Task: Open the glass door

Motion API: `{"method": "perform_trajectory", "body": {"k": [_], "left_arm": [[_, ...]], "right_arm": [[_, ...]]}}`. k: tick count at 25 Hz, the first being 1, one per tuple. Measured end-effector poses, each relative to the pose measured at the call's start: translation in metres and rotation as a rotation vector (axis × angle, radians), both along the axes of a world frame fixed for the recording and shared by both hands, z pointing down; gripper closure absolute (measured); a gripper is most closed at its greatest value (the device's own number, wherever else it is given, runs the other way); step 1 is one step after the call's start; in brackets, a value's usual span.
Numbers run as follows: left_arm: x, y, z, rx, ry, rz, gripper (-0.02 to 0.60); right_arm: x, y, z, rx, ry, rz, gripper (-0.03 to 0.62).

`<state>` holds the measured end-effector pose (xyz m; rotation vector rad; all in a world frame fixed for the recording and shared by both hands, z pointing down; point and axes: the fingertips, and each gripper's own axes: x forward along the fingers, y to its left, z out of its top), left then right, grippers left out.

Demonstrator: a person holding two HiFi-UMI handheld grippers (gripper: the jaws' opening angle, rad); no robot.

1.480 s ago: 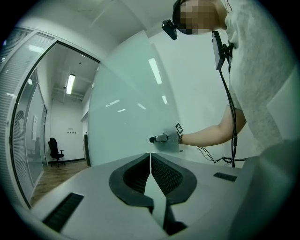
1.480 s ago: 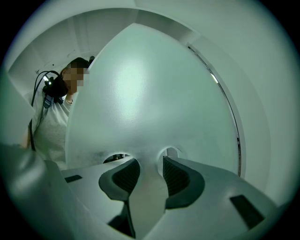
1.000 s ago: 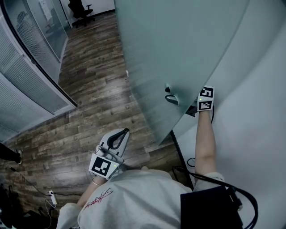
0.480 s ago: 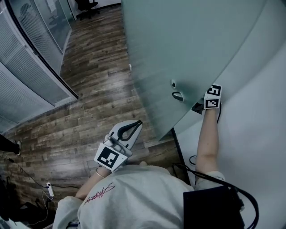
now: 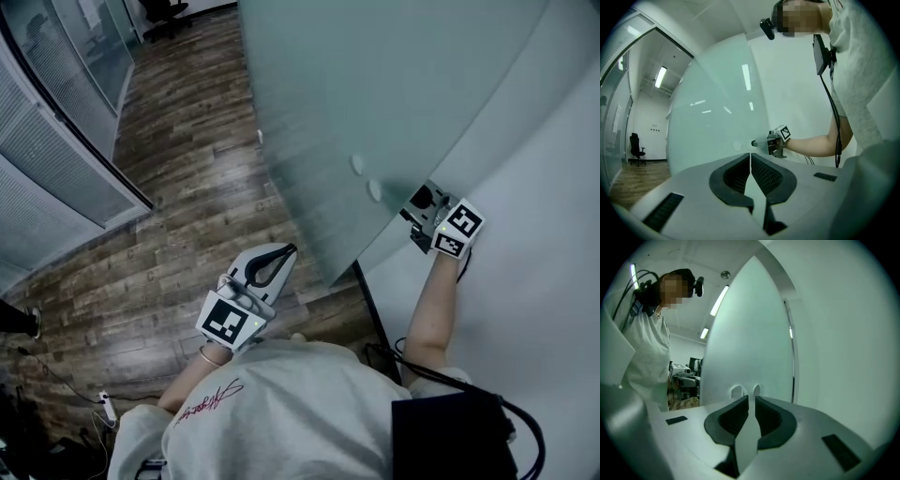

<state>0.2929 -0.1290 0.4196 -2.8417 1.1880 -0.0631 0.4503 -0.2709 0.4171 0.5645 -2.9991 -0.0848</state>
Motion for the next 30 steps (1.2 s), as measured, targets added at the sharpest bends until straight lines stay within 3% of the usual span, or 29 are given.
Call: {"method": "perform_trajectory", "body": {"k": [3,7,11,14,18,21,23,27,30], "left_arm": [[0.006,-0.004,0.000,0.005,0.010,0.035,0.558],[0.013,-0.006,-0.008,0.016,0.016,0.102,0.558],[0.016,-0.010,-0.012,0.017,0.021,0.168,0.558],[0.017,-0.008,-0.019,0.021,0.033,0.217,0.558],[0.023,-0.005,-0.017,0.031,0.041,0.303,0.558],[0.025,0.000,-0.021,0.027,0.043,0.349,0.558],[0.027,0.001,-0.026,0.035,0.049,0.365,0.558],[0.028,0.005,-0.025,0.038,0.043,0.382,0.558],[0.027,0.016,-0.030,0.058,0.066,0.419,0.558]], "right_arm": [[0.013,0.021,-0.001,0.035,-0.045,0.111,0.557],[0.028,0.048,0.002,0.079,0.003,0.301,0.571],[0.034,0.078,-0.002,0.089,-0.002,0.415,0.572],[0.031,0.103,-0.012,0.100,-0.013,0.473,0.574],[0.022,0.132,-0.029,0.094,-0.101,0.511,0.574],[0.010,0.151,-0.032,0.098,-0.085,0.554,0.574],[0.004,0.158,-0.034,0.095,-0.080,0.586,0.574],[-0.004,0.171,-0.040,0.037,-0.181,0.633,0.576],[-0.016,0.184,-0.038,0.046,-0.142,0.670,0.576]]}}
